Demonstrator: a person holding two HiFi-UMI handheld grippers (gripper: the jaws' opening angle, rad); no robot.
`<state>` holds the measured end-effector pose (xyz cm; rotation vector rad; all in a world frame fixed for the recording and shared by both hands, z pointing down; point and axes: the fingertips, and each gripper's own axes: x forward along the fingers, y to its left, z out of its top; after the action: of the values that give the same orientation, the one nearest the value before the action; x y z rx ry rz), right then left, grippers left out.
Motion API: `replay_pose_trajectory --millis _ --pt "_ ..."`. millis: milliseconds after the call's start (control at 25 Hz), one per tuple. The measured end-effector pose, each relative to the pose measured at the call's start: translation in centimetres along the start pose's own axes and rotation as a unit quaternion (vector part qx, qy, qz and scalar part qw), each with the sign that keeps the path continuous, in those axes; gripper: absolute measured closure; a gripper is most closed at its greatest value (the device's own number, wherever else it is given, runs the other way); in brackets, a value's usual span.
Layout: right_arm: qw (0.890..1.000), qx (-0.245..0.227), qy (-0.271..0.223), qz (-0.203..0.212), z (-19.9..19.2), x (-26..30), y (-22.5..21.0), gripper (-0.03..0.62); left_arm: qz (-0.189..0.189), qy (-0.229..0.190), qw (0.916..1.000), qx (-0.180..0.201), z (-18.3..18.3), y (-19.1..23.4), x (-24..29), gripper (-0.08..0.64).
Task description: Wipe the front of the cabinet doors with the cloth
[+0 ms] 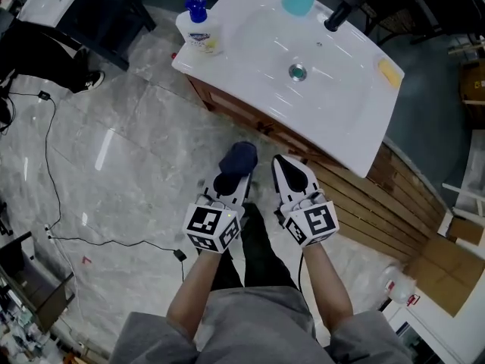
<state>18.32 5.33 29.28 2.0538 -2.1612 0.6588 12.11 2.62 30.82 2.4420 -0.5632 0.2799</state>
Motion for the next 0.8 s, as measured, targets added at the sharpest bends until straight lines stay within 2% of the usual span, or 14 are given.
replay_pose_trajectory --millis 240,440,640,800 --pt "1.000 -0.008 0.006 -0.004 -0.9 -0.1 0.2 0.581 -0.027 -0.022 0.9976 -0.060 -0.8 0.4 1.1 0.503" --pt "1.000 -0.003 0.019 -0.003 -2.8 -0.1 -0.4 0.581 -0.038 -0.051 0.9938 -0.091 -2.0 1.7 2.6 0.503" --pt "1.000 -0.004 0.025 0.004 -4.8 1.1 -1.0 0.580 -0.056 -0.093 0.9794 -0.170 -3.8 4.0 4.6 0.503" --pt "0.999 -0.009 0.033 0.012 -6.2 1.8 -1.6 0.580 -0.062 -0.125 0.9686 -0.206 -5.4 5.3 6.4 0.503"
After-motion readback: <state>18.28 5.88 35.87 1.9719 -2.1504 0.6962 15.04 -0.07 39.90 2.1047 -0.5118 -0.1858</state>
